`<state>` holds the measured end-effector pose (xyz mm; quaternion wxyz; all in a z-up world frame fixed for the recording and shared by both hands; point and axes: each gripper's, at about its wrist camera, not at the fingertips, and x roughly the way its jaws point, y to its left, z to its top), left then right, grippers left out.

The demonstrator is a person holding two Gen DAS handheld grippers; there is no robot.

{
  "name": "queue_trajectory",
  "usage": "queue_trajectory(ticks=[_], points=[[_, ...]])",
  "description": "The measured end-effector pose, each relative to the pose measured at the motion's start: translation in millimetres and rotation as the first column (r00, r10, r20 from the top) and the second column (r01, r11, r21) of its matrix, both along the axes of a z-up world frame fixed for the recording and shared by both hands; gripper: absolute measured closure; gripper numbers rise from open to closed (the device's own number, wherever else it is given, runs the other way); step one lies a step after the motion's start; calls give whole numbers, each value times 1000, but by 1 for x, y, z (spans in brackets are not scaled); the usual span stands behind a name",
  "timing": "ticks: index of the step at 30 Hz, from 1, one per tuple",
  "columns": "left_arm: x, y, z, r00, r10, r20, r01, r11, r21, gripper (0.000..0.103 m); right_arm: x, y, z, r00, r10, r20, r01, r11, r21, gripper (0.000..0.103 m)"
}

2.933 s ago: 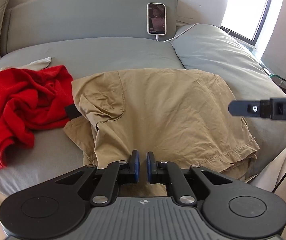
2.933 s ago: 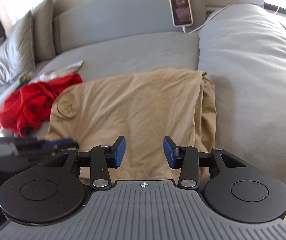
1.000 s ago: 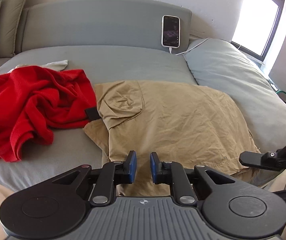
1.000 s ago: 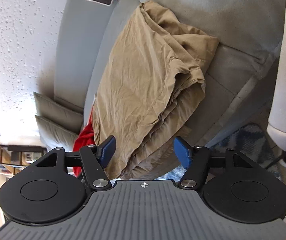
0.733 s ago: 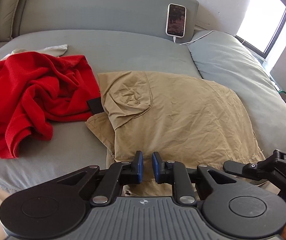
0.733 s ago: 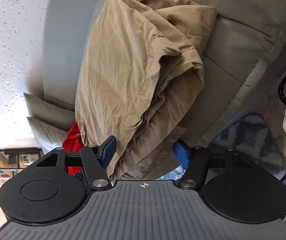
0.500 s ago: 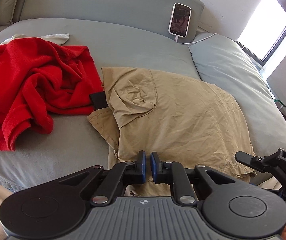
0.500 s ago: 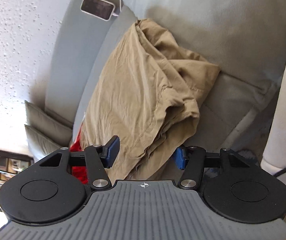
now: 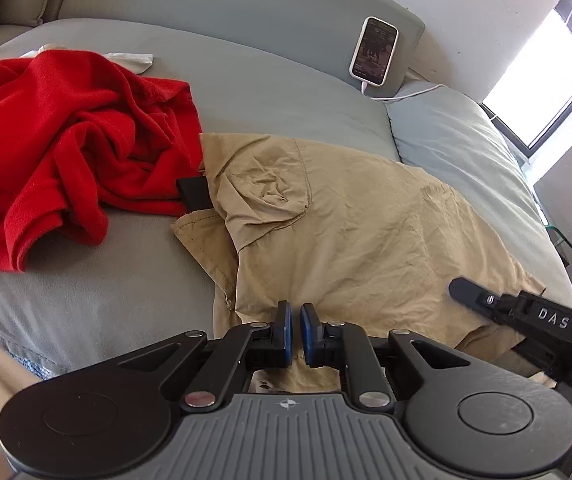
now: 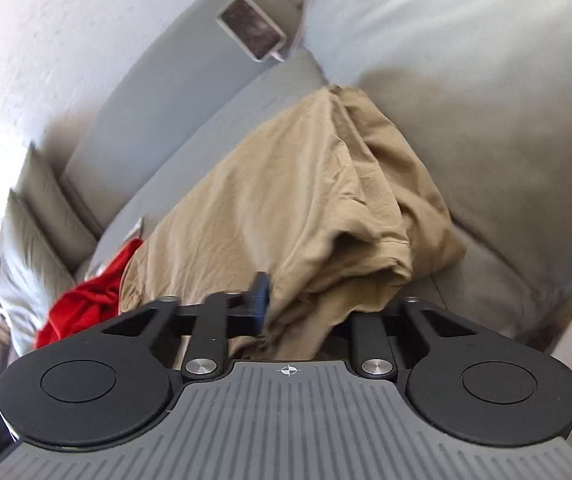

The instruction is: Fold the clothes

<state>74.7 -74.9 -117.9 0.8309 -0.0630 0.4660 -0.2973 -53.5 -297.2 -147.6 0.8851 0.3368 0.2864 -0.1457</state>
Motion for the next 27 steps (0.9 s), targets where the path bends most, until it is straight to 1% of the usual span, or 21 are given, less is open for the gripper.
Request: queue_trajectory(ticks=[1,3,4,5,7,8,9,10,11,12,13,14,15,16,17,18,20,22,23,25,27], points=[[-2,0,0,1000,19,-6,-19,1000,-14,88,6,6,13,999,53,15,-51,995,-85,89],[-7,0,0,998,58,-4,-58,998,-34,89,19,18,40,985,167,40,-151,954,-260,90],[-11,-1,1,996,88,-5,-88,995,-47,89,26,28,54,970,237,48,-205,912,-356,90],[-13,-3,1,994,110,-9,-110,992,-61,91,33,39,65,949,312,42,-261,854,-450,90],[-17,-9,2,991,135,-13,-136,988,-76,92,43,59,77,905,426,1,-331,705,-627,91],[-18,-13,3,990,142,-12,-142,987,-78,93,49,63,78,891,454,-18,-344,646,-682,90],[-19,-18,3,991,135,-4,-135,988,-69,93,55,60,77,892,450,-34,-346,633,-693,90],[-19,-23,4,992,128,4,-127,990,-61,93,61,49,75,908,416,-42,-339,674,-657,90],[-20,-27,4,993,119,12,-118,992,-53,93,68,30,68,930,363,-54,-325,747,-579,89],[-21,-31,5,995,100,22,-99,994,-45,93,73,7,59,952,293,-85,-299,838,-457,84],[-21,-35,5,996,84,30,-83,996,-28,92,77,-16,43,962,234,-138,-266,912,-312,81],[-22,-37,4,997,68,38,-68,998,-13,92,80,-40,27,962,184,-201,-217,963,-160,76],[-22,-37,4,997,61,41,-61,998,-14,92,72,-55,17,970,148,-195,-158,986,-42,67],[-22,-37,4,998,54,45,-54,998,-15,92,61,-69,8,979,110,-174,-100,993,68,61],[-22,-36,4,998,47,49,-46,999,-15,92,50,-73,7,984,84,-158,-66,991,117,47],[-22,-36,4,998,42,49,-42,999,-18,92,39,-76,9,988,61,-144,-39,988,150,38],[-19,-30,2,998,61,7,-61,997,-52,92,16,-75,10,995,38,-92,-16,972,235,37],[-16,-27,1,997,73,-20,-74,995,-72,92,-2,-70,4,998,39,-41,-21,929,371,37],[-14,-27,1,997,78,-30,-80,994,-77,92,-5,-65,-1,999,38,-29,-22,909,417,37],[-14,-27,1,996,82,-37,-85,993,-80,92,-8,-53,-13,999,35,-13,-24,868,495,37],[-16,-25,2,996,81,-33,-83,994,-75,92,-9,-48,-27,1000,10,-14,-2,860,510,38]])
